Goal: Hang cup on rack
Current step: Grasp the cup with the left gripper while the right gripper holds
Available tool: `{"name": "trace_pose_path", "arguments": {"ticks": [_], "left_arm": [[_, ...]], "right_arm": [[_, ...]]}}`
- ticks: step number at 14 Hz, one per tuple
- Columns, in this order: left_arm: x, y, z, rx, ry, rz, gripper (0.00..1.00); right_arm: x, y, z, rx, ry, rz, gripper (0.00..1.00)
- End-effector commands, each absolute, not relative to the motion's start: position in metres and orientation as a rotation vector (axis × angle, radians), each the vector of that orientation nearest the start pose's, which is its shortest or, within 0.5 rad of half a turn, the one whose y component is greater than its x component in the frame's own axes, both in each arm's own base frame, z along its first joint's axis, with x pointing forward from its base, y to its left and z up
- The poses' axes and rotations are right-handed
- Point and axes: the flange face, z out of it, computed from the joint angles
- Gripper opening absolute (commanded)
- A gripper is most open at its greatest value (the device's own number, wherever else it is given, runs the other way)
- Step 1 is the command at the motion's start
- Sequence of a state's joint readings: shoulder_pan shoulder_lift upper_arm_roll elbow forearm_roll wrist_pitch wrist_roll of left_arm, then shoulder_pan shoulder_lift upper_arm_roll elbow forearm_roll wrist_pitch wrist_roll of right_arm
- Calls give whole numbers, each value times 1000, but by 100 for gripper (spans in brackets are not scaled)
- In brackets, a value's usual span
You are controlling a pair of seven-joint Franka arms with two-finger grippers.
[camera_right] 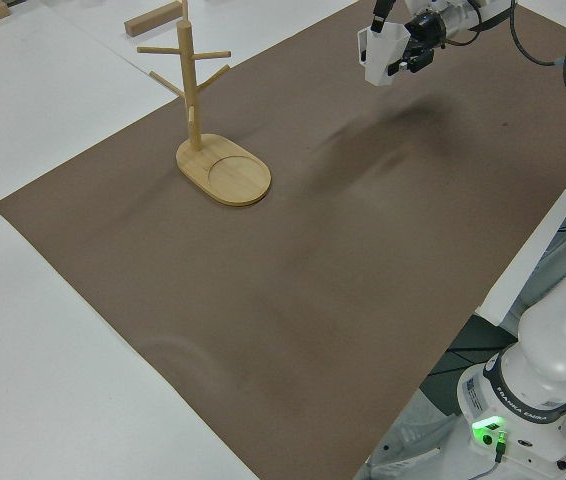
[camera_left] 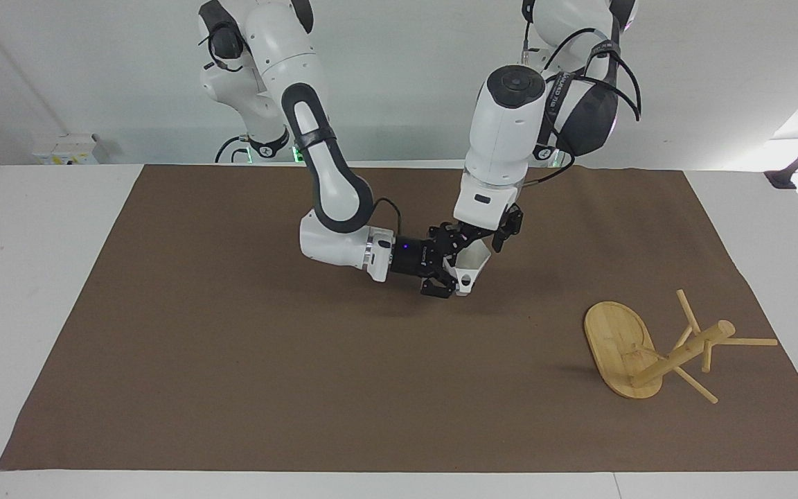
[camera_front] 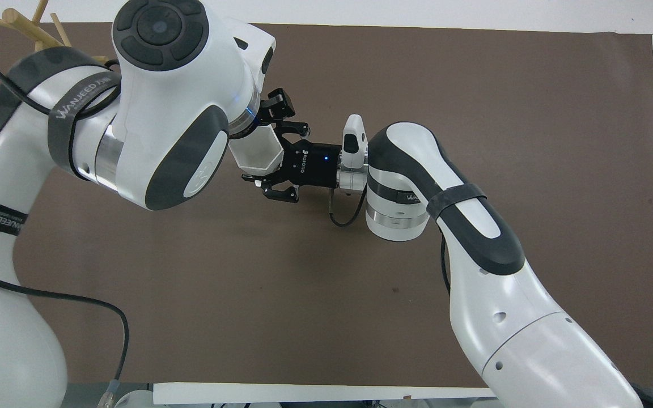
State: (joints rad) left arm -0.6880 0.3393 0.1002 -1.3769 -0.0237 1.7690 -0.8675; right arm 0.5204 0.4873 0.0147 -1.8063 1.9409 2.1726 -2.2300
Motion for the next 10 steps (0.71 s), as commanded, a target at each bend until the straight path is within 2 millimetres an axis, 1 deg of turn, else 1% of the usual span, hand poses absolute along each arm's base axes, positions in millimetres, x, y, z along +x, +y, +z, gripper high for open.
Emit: {"name": "trace_pose_path", "arguments": {"ticks": [1, 2, 4, 5, 7, 8, 10], "left_arm": [[541, -376, 531, -3106, -492, 12, 99], [541, -370, 531, -3080, -501, 53, 99], [541, -365, 540, -3056, -508, 83, 99], [542, -362, 540, -3050, -517, 90, 99], [539, -362, 523, -3037, -582, 99, 99], [538, -363, 519, -3048, -625, 71, 98], [533, -359, 509, -3070, -653, 108, 94]], "right_arm": [[558, 365, 308, -1514, -1100, -1161, 28], [558, 364, 308, -1519, -1100, -1162, 28], [559, 364, 308, -1518, -1100, -1164, 28], [559, 364, 308, -1517, -1102, -1163, 28], [559, 364, 308, -1517, -1104, -1164, 28], [559, 364, 308, -1517, -1104, -1164, 28], [559, 363, 308, -1520, -1103, -1165, 28]]}}
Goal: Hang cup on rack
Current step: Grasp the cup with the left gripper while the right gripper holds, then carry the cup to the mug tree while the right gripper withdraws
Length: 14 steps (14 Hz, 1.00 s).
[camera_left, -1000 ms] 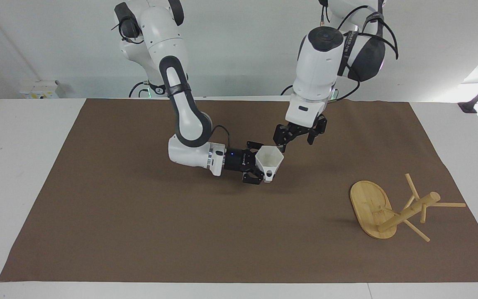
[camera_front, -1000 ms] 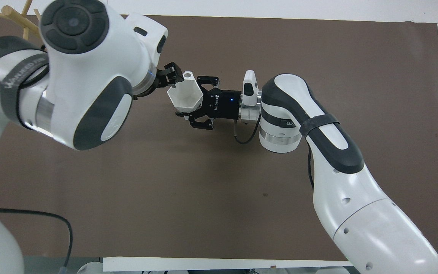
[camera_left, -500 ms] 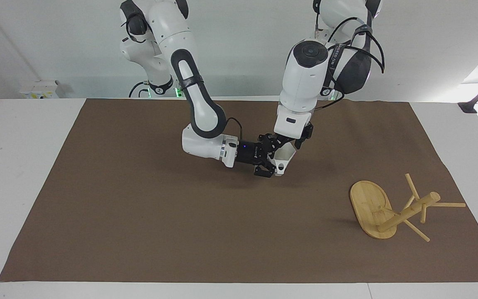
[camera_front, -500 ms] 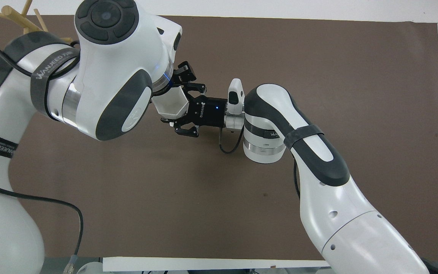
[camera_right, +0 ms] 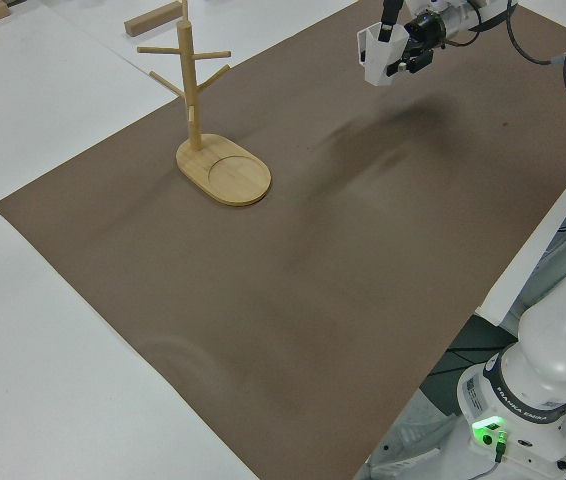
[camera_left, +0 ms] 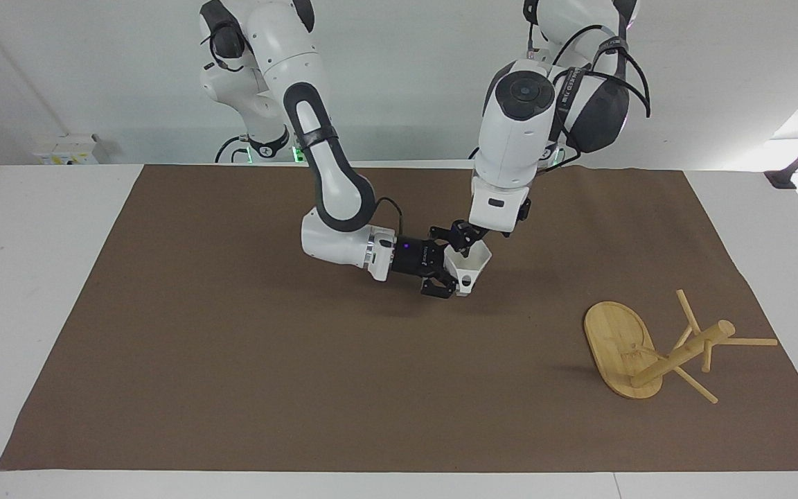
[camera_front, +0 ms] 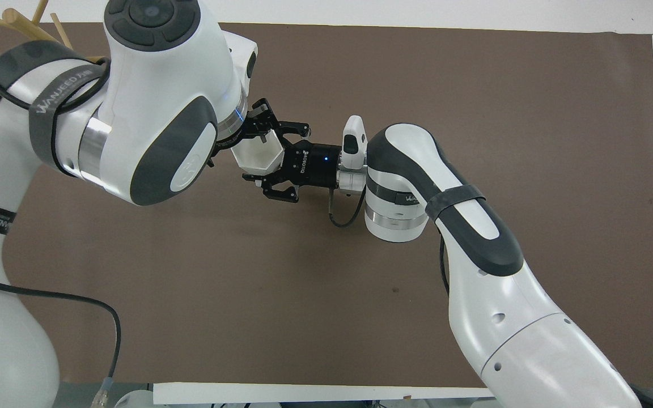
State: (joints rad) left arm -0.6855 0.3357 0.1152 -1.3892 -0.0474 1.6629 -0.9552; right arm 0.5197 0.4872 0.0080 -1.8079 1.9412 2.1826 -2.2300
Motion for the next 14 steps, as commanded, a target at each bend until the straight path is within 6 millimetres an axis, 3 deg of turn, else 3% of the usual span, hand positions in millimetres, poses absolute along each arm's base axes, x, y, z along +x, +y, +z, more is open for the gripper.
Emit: {"name": "trace_pose_path", "arguments": {"ticks": [1, 2, 4, 12, 13, 14], "left_arm": [[530, -356, 504, -3072, -658, 116, 92], [529, -354, 502, -3077, -664, 110, 82], [526, -353, 498, -3080, -674, 153, 1], [532, -351, 501, -3095, -686, 116, 0], [532, -351, 501, -3092, -682, 111, 0], [533, -350, 502, -3088, -679, 95, 0]], "right_arm": [[559, 364, 308, -1518, -1103, -1165, 28], [559, 363, 308, -1520, -1103, -1165, 28], [559, 363, 308, -1520, -1103, -1165, 28], [559, 363, 308, -1520, -1102, -1164, 29], [560, 363, 308, -1523, -1104, -1164, 34], [561, 361, 307, -1538, -1096, -1163, 71]]}}
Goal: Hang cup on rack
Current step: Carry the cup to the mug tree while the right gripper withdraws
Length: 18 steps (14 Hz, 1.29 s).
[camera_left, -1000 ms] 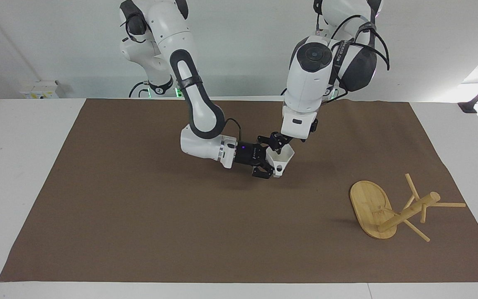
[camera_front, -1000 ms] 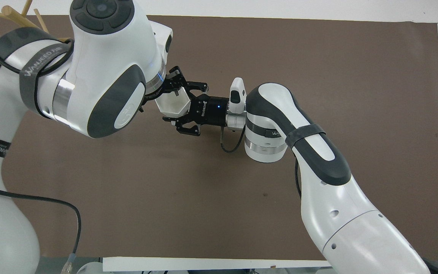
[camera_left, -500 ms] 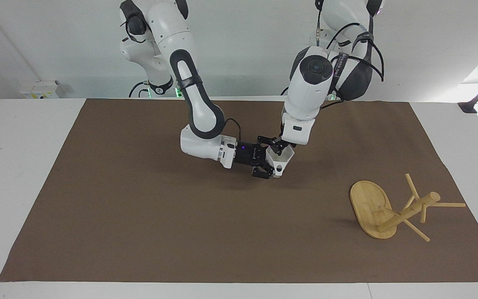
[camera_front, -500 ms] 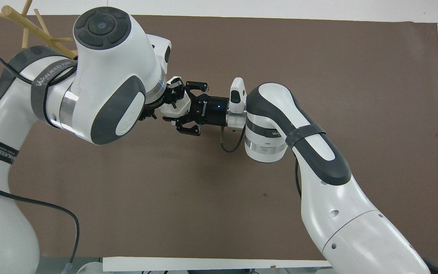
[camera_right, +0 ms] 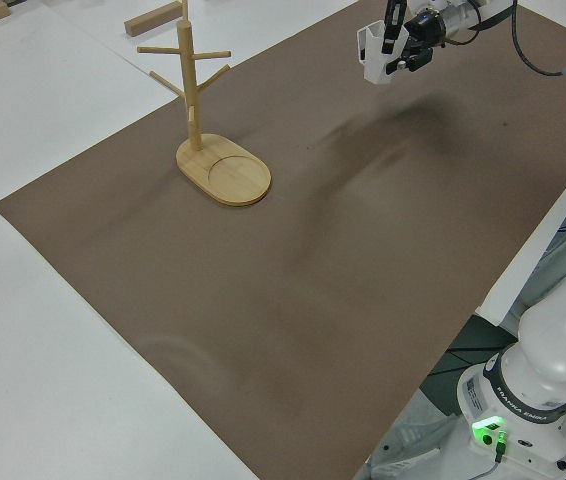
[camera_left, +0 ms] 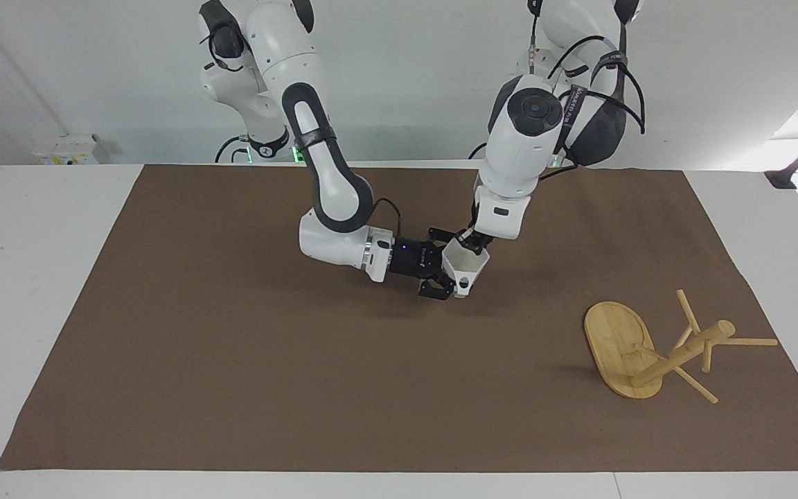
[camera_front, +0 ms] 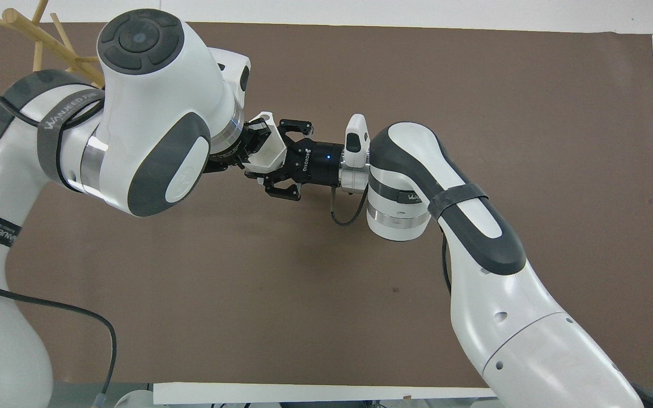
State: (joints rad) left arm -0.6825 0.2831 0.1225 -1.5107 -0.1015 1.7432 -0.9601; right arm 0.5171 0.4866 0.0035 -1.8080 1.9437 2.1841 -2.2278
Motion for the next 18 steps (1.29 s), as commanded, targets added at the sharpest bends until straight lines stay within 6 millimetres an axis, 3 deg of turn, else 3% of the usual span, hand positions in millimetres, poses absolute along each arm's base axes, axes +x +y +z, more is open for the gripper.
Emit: {"name": "trace_pose_path", "arguments": {"ticks": [1, 3, 5, 8, 10, 12, 14, 17, 18], "left_arm": [[534, -351, 503, -3089, -686, 87, 0], [536, -351, 503, -3096, -700, 68, 0], [538, -350, 502, -3086, -740, 67, 0], [554, -331, 509, -3073, -904, -12, 0], [564, -314, 521, -3081, -955, -118, 0], [567, -283, 516, -3114, -1031, -207, 0], [553, -250, 496, -3187, -1126, -403, 0], [524, -211, 454, -3258, -1244, -769, 0], [518, -199, 445, -3258, -1271, -855, 0]], "right_arm": [[562, 359, 307, -1542, -1097, -1168, 100], [563, 357, 307, -1541, -1095, -1170, 100], [565, 352, 324, -1537, -1096, -1198, 100], [577, 307, 337, -1552, -1079, -1235, 100], [585, 254, 351, -1551, -1167, -1241, 100], [599, 193, 359, -1536, -1308, -1203, 100], [611, 128, 370, -1536, -1460, -1115, 100], [610, 48, 417, -1716, -1605, -847, 100], [604, 31, 431, -1791, -1623, -744, 100]]}}
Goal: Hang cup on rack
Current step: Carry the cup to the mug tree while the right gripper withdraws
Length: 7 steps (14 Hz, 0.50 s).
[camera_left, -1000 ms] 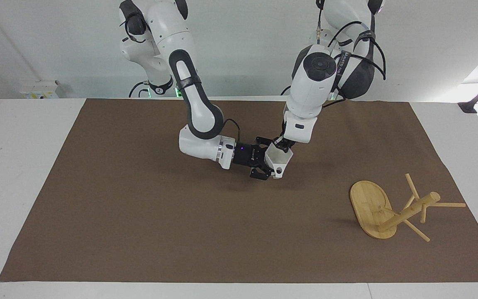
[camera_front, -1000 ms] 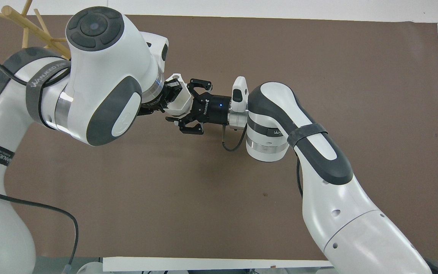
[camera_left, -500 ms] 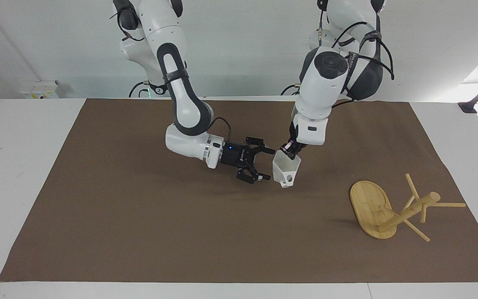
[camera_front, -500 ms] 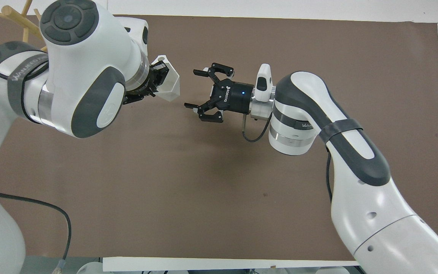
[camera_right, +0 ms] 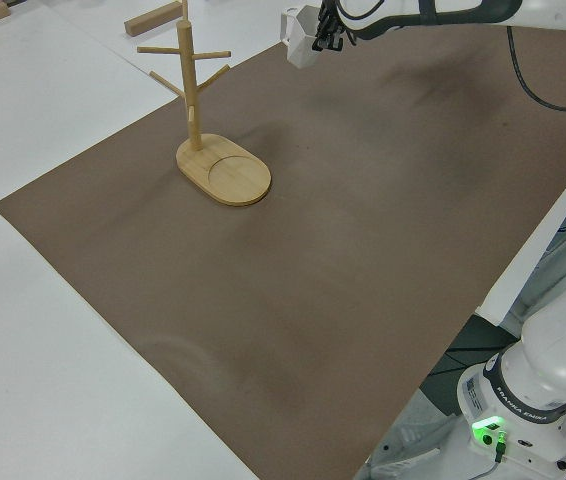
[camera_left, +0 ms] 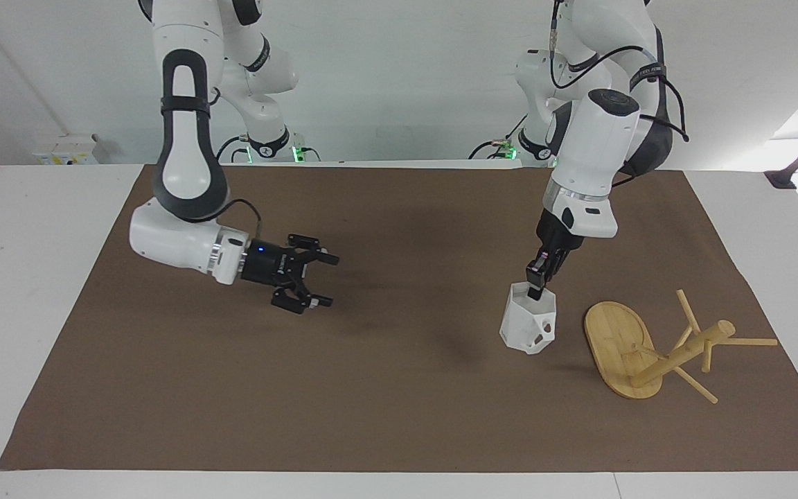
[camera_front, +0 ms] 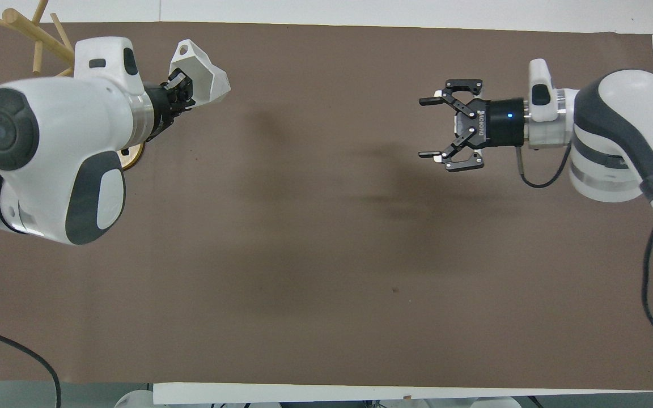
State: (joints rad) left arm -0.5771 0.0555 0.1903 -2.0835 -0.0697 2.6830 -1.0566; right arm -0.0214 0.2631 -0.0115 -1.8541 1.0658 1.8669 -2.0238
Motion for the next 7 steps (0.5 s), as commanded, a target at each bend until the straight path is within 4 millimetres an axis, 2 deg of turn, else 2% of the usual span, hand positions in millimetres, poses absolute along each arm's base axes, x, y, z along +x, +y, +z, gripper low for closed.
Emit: {"name": "trace_pose_path", "arguments": {"ticks": [1, 3, 5, 7], "left_arm": [[514, -190, 441, -3255, -1291, -925, 0], [517, -177, 437, -3241, -1297, -994, 0], [529, -156, 433, -3195, -1349, -1071, 0], [540, -135, 419, -3146, -1385, -1085, 0]], "right_arm": [[598, 19, 442, -1850, -1611, -650, 100], [586, -2, 466, -1990, -1530, -495, 100], [579, -23, 487, -2147, -1477, -356, 100], [574, -29, 516, -2269, -1460, -256, 100]]}}
